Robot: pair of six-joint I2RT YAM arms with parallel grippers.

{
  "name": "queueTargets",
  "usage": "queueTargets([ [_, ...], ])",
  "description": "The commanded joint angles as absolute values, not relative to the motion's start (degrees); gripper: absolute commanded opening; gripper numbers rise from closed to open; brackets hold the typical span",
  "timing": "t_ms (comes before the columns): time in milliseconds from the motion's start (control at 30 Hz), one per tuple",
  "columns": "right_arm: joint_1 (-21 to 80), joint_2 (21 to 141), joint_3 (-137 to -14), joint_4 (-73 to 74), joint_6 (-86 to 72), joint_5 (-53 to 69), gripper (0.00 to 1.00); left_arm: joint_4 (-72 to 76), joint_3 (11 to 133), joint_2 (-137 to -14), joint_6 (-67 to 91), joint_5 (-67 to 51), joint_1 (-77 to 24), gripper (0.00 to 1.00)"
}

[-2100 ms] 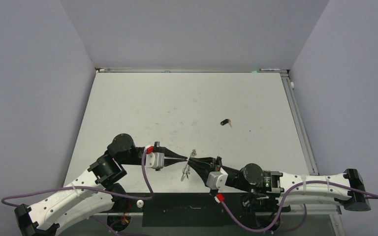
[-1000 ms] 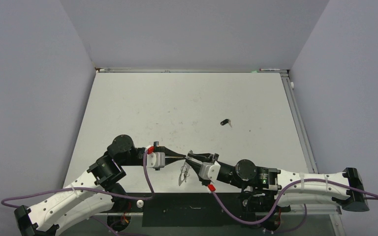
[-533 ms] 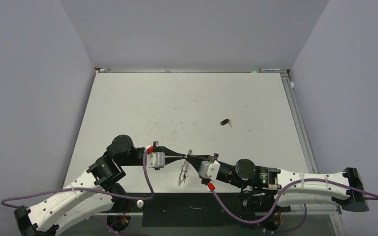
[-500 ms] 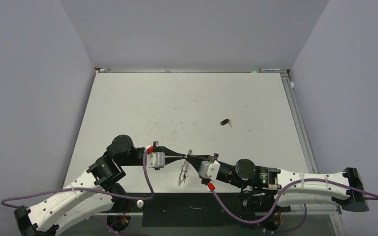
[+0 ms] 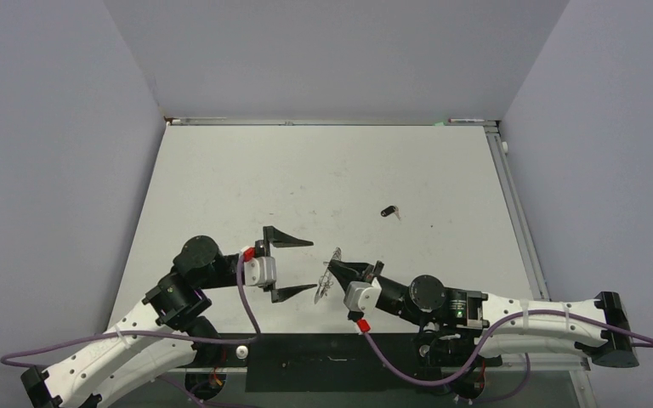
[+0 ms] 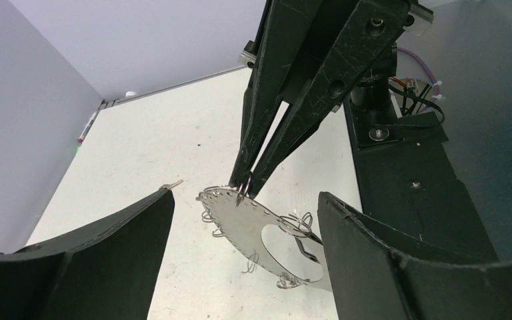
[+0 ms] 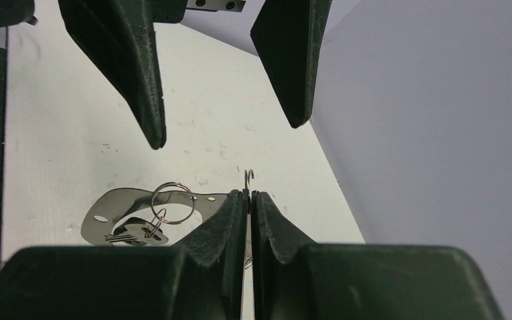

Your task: Put the keys on the keyring

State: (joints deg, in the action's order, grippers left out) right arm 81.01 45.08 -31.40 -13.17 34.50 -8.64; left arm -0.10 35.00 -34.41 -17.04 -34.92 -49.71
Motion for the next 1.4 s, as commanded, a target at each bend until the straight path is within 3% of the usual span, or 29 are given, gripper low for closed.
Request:
queueTargets([
  [0, 81.87, 43.25, -29.34, -18.73, 40.89, -13.18, 0.05, 2.81, 37.05, -35.65, -9.56, -32.46, -46.62, 0.77],
  [367, 80.39, 47.12, -33.67, -16.01, 36.21, -32.06, 0.05, 1.38, 43.84, -43.72, 4.39, -24.31, -41.37, 0.76],
  [600, 65.62, 50.28, -41.07, -8.23, 21.95, -36.5, 0.05, -3.49, 50.49, -53.75, 14.38, -15.88, -40.52, 0.75],
  [800, 49.21, 47.76, -44.71, -3.57, 9.63, -32.05, 0.05, -13.37, 59.9, -67.49, 20.75, -4.17, -40.82, 0.64],
  [1000, 36.05, 46.4, -47.5, 1.23, 1.41, -30.7, 0.05, -9.67, 65.46, -81.09, 18.37, 4.34, -46.17, 0.62],
  [1367, 29.34, 41.5, -54.42, 9.78, -1.46, -33.52, 0.05, -14.16, 91.8, -110.73, 12.56, 2.86, -50.2, 0.57],
])
